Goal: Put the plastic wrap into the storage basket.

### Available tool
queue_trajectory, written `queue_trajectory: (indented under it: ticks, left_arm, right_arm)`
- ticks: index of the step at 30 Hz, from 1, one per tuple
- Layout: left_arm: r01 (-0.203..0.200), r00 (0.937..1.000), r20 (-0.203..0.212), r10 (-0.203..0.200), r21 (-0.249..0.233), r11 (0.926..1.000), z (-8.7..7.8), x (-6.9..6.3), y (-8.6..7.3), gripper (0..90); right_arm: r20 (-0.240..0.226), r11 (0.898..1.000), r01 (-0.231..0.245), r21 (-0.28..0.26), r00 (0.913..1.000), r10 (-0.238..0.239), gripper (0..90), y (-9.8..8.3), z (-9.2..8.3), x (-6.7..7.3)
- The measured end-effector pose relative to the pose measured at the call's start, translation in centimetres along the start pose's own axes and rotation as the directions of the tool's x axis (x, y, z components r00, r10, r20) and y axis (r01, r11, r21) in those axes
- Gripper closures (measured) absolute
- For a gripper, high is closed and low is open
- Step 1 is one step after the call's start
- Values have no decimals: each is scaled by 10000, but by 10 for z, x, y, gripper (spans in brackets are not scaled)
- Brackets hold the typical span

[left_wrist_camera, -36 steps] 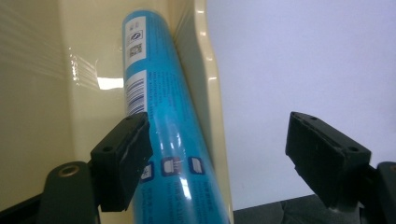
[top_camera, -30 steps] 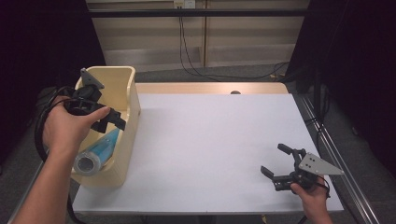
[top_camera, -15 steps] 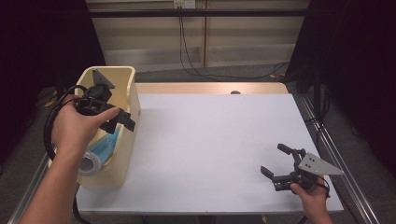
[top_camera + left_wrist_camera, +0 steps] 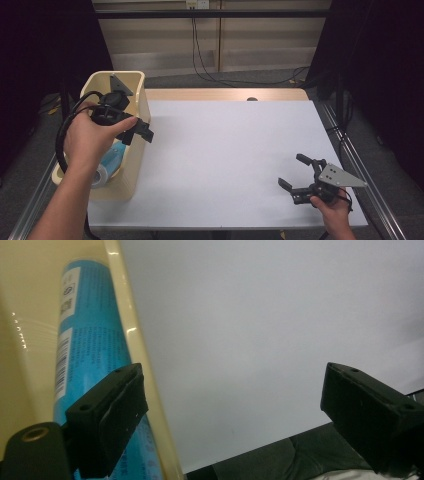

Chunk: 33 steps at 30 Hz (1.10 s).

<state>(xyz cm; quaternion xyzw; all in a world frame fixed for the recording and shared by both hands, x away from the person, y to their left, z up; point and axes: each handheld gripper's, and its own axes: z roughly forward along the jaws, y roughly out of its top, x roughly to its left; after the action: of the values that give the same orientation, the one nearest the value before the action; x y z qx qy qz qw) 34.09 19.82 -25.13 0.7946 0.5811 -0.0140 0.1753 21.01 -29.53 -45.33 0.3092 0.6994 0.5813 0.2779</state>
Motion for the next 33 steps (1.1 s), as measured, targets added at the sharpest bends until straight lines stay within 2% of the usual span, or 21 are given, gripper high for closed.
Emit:
queue_trajectory:
  ticks: [5,9,12,15,18,33]
  left_arm:
    - [-182,9998,53,181,173,9997,4,-7,3,102]
    - [-272,9995,160,271,58,9996,10,-13,5,98]
    - [-383,9991,208,379,216,9990,13,-18,7,98]
    - [-417,9986,336,413,114,9991,15,-22,8,98]
    - [-504,9983,291,501,101,9987,19,-24,8,96]
    - [-967,9939,559,953,235,9950,53,-45,12,93]
  right_arm:
    - [-19,10000,11,8,10000,-11,7,0,0,0]
    - [32,10000,-30,0,10000,30,7,0,-1,0]
    - [19,10000,-13,9,10000,13,7,0,-1,0]
    - [20,10000,6,9,10000,-6,7,0,-1,0]
    - [11,10000,3,4,10000,-3,7,0,-1,0]
    - [-4,10000,-13,6,10000,13,8,0,-2,0]
